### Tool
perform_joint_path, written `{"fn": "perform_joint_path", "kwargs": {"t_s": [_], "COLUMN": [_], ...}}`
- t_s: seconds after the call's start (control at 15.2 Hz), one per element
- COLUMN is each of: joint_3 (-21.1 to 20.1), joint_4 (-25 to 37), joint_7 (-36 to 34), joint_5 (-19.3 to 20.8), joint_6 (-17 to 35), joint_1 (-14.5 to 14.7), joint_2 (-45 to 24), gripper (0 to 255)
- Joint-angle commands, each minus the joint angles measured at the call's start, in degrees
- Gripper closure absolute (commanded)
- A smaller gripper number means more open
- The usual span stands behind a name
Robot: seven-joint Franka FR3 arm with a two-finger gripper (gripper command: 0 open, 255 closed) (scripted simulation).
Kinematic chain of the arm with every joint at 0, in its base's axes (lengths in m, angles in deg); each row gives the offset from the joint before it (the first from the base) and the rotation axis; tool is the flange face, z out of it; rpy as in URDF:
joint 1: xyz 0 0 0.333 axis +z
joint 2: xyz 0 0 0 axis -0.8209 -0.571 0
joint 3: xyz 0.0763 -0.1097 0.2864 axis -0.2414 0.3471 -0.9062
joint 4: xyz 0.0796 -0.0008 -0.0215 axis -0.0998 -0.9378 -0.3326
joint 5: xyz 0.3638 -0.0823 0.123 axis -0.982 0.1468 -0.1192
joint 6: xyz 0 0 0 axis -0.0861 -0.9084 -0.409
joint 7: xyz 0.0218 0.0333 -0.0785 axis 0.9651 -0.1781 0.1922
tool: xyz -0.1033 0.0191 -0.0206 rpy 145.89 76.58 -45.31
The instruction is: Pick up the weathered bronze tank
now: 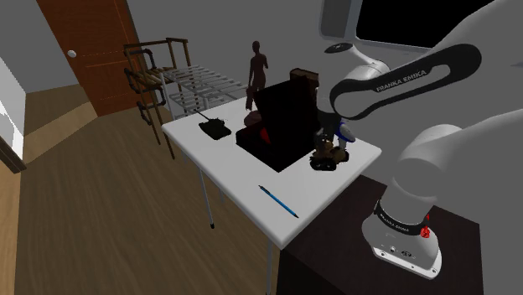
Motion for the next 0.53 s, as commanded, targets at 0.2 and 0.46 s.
{"fn": "perform_joint_path", "kwargs": {"t_s": [0.2,0.46], "joint_3": [0.07,0.12], "joint_4": [2.94,4.21], "joint_7": [0.86,1.25], "joint_5": [-0.64,-0.84], "joint_6": [-5.05,-7.12], "joint_1": [0.43,0.54], "joint_2": [2.15,2.98], "gripper": [255,255]}}
